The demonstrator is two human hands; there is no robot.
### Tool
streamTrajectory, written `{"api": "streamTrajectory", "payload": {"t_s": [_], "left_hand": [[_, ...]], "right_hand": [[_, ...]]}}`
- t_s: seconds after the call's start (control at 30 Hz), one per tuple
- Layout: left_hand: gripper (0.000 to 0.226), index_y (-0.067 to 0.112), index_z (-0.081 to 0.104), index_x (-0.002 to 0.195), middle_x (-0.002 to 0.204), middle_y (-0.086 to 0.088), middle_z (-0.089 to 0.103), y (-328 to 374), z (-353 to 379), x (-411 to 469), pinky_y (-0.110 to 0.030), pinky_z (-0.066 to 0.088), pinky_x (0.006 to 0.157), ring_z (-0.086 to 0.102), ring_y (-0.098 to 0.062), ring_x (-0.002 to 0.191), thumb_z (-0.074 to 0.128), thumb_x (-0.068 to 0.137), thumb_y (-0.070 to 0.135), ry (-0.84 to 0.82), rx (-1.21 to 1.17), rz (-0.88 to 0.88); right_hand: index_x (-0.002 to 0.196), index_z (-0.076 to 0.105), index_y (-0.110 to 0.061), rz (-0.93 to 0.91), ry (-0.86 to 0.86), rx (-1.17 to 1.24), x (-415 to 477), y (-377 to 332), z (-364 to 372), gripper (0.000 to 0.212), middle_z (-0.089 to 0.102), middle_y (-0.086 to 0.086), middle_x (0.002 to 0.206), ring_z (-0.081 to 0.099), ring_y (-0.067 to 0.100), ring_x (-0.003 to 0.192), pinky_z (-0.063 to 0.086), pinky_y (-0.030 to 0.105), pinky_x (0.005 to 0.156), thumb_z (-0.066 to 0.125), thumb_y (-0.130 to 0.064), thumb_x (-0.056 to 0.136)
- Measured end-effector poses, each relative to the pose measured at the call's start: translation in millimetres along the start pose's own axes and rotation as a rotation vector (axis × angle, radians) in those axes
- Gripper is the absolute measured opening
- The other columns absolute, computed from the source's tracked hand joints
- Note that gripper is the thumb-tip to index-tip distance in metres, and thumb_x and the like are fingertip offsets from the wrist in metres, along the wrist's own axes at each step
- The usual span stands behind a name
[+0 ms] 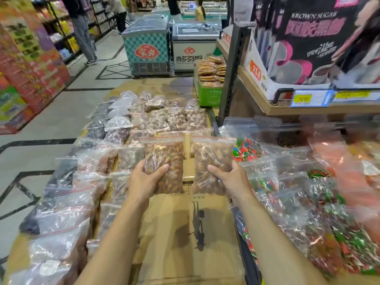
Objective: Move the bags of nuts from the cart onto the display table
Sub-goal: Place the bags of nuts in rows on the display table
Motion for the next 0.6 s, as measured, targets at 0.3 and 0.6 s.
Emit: {"api": "streamTrajectory", "payload": {"t_s": [0.3, 0.6], "left_hand": [[0.062, 0.025, 0.069, 0.122, 0.11, -0.008, 0.081, -37, 14, 81, -0.061, 0.065, 0.077, 0.08, -0.032, 0.095, 0.096, 0.069, 0.042, -0.02, 0.027, -0.098], [0.032, 0.029, 0.069, 0.108, 0.111, -0.005, 0.081, -64, 30, 133, -0.06, 0.064, 0.086, 0.08, -0.028, 0.099, 0.09, 0.084, 0.023, -0.035, 0.02, -0.179]], "right_hand": [[0.112, 0.072, -0.028, 0.118, 0.061, -0.068, 59, 12, 12, 0.047, 0.083, -0.005, 0.106, 0.081, 0.024, 0.099, 0.064, 0.056, 0.094, 0.096, -0.039, 0.074], [0.152, 0.05, -0.024, 0.154, 0.023, -0.1, 168, 118, 6, 0.134, 0.065, 0.001, 0.15, 0.068, 0.029, 0.132, 0.057, 0.06, 0.105, 0.099, -0.078, 0.04]]}}
Point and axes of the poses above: each hand's wrist, its own x-axis towards the middle knuckle, its own z-axis out of the palm, y = z × x, the point moved 3 cm from there along x, towards the middle knuckle
